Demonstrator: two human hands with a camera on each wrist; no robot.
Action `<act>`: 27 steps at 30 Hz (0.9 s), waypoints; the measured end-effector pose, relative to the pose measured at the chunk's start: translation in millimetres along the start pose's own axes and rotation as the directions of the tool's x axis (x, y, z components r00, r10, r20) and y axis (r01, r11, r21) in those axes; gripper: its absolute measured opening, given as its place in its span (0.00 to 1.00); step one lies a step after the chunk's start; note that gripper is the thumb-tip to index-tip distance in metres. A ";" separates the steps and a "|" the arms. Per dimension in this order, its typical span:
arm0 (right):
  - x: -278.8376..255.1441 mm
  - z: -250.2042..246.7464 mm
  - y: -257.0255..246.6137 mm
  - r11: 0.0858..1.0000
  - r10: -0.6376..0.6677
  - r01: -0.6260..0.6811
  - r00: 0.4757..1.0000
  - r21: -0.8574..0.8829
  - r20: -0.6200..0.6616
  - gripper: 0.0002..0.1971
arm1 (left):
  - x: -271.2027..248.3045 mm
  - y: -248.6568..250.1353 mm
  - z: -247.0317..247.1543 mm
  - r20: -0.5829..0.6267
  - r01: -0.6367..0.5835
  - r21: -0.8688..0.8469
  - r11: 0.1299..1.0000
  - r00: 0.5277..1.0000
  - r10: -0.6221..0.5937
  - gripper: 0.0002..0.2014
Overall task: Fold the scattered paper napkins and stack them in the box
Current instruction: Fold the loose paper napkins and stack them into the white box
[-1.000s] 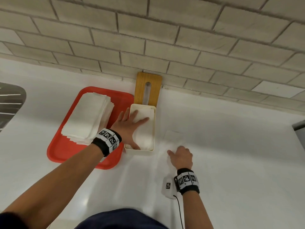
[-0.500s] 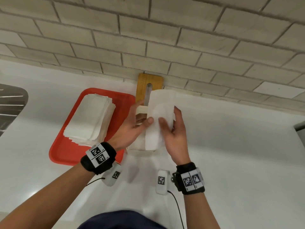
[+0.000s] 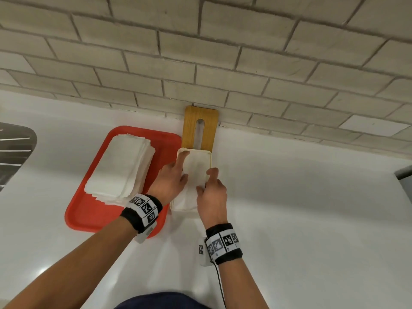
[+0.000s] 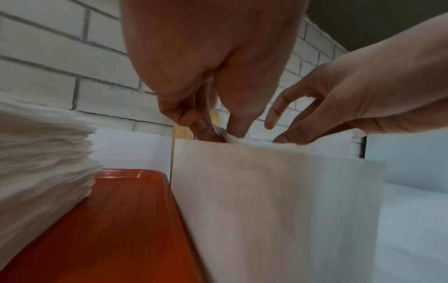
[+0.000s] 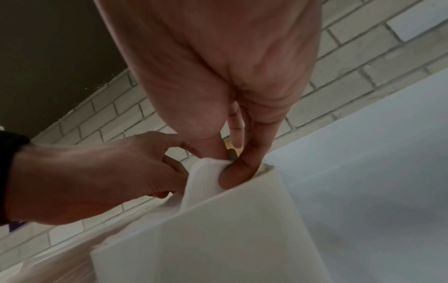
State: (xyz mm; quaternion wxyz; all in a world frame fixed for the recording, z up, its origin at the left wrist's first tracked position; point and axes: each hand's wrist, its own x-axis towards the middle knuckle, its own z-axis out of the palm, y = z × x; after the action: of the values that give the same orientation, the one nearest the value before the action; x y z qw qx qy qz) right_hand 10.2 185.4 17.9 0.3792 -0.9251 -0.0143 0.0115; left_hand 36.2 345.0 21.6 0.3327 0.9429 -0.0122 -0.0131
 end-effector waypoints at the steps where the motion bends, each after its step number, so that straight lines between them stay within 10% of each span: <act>1: -1.7 -1.1 -1.4 0.999 0.001 -0.001 1.000 -0.038 0.019 0.25 | -1.8 0.4 0.7 0.012 -0.005 0.037 0.999 1.000 0.005 0.32; 8: -13.5 -0.1 -15.0 0.874 -0.297 0.297 0.953 -0.385 0.060 0.17 | 13.5 -0.7 -2.7 0.020 -0.239 0.253 0.938 0.970 0.242 0.20; 11: -23.9 11.2 -10.5 0.854 -0.200 0.334 0.918 -0.398 0.342 0.26 | 27.7 11.2 -6.1 0.381 -0.205 0.310 0.928 0.921 0.076 0.20; 14: -20.2 9.5 -7.6 0.849 -0.108 0.340 0.861 -0.405 0.498 0.33 | 40.2 18.1 6.6 0.501 -0.211 0.416 0.884 0.865 -0.029 0.24; 17: -20.0 2.6 -6.6 0.768 -0.140 0.473 0.782 -0.431 0.608 0.26 | 48.6 10.2 21.2 0.553 -0.268 0.525 0.808 0.829 -0.084 0.47; 27: -28.5 14.8 3.4 0.650 -0.304 0.583 0.787 -0.488 0.537 0.19 | 66.0 12.9 59.5 0.477 -0.111 0.617 0.779 0.840 -0.258 0.42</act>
State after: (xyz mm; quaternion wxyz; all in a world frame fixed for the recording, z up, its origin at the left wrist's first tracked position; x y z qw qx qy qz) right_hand -18.7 192.3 5.2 0.0251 -0.9388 -0.3277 0.1033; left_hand 100.0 295.5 -17.8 -0.0153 0.9558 -0.0697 -0.2851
